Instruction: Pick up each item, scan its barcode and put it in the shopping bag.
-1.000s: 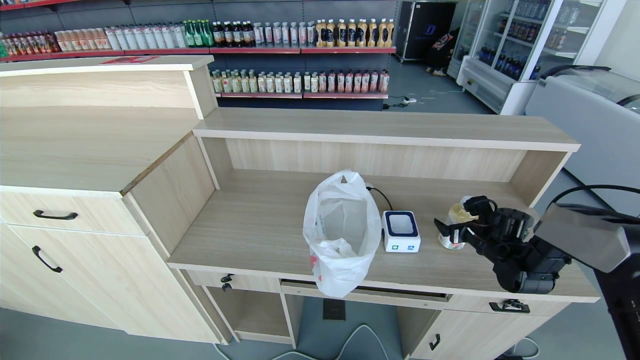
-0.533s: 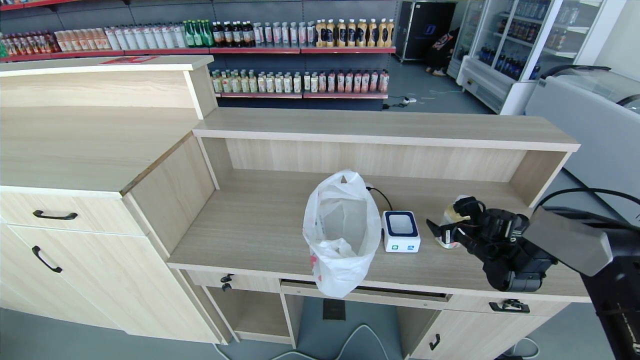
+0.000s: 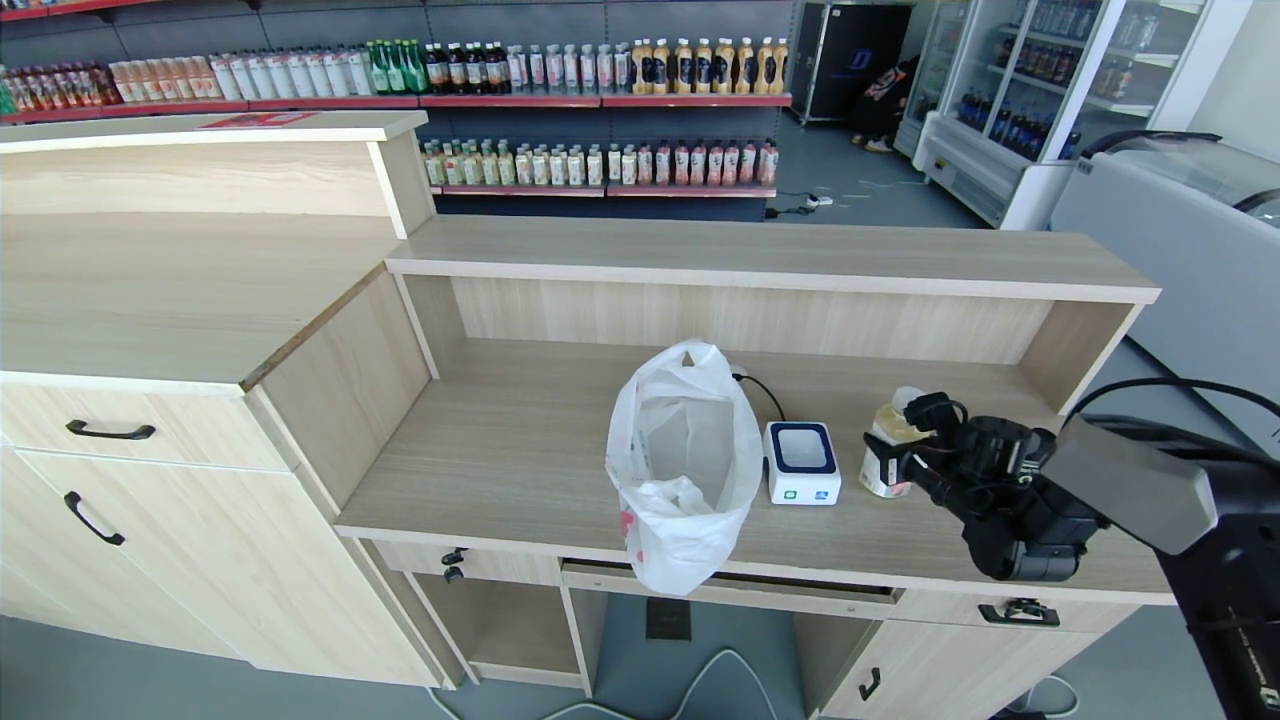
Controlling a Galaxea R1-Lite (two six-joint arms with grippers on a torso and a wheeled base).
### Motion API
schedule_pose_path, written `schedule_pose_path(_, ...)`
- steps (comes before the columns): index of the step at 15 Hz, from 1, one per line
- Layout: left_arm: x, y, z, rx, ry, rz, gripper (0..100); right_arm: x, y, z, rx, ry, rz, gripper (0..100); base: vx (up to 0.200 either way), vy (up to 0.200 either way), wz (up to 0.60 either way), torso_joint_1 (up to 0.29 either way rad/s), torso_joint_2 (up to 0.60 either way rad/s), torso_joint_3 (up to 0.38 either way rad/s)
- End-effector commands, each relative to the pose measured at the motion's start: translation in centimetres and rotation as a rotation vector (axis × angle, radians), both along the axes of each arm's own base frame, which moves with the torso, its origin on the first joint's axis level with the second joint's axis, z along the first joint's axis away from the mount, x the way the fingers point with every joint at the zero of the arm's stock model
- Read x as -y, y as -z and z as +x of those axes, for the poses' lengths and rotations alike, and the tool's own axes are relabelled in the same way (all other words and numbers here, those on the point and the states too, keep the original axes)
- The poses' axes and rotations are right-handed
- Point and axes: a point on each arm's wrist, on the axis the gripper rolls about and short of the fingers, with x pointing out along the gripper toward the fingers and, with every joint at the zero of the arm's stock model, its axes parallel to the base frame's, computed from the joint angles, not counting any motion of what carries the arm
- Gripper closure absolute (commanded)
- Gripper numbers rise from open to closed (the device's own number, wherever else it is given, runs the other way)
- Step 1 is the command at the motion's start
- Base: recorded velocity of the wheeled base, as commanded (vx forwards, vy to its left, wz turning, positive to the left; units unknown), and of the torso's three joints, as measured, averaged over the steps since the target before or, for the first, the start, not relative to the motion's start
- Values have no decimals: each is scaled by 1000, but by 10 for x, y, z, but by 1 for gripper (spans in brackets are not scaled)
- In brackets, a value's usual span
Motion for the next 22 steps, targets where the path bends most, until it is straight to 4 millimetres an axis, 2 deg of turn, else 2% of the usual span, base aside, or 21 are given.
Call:
schedule_pose_path(1,0,0,0,0,0,-1,0,3,-2,1,5,9,-1,100,0,0,0,0,0,0)
schedule_pose_path(5,0,0,0,0,0,-1,0,25,-3,-2,9,46,-69,100,0,0,0,0,0,0)
schedule_pose_path(7,0,0,0,0,0,-1,0,30,-13,-4,21,48,-54,100,0,0,0,0,0,0)
schedule_pose_path(8,0,0,0,0,0,-1,0,29,-26,-6,32,26,-9,100,0,0,0,0,0,0)
schedule_pose_path(11,0,0,0,-1,0,-1,0,24,-83,-23,14,-36,108,100,0,0,0,0,0,0)
schedule_pose_path(12,0,0,0,0,0,-1,0,18,-133,-46,-18,-120,222,100,0,0,0,0,0,0)
schedule_pose_path(13,0,0,0,0,0,-1,0,17,-163,-62,-17,-166,265,100,0,0,0,0,0,0)
schedule_pose_path(15,0,0,0,0,0,-1,0,17,-209,-94,-8,-216,338,100,0,0,0,0,0,0)
schedule_pose_path(18,0,0,0,0,0,-1,0,6,-270,-151,-26,-364,494,100,0,0,0,0,0,0)
schedule_pose_path(21,0,0,0,0,0,-1,0,-4,-289,-206,-91,-618,548,100,0,0,0,0,0,0)
schedule_pose_path(22,0,0,0,0,0,-1,0,-4,-289,-206,-91,-618,548,100,0,0,0,0,0,0)
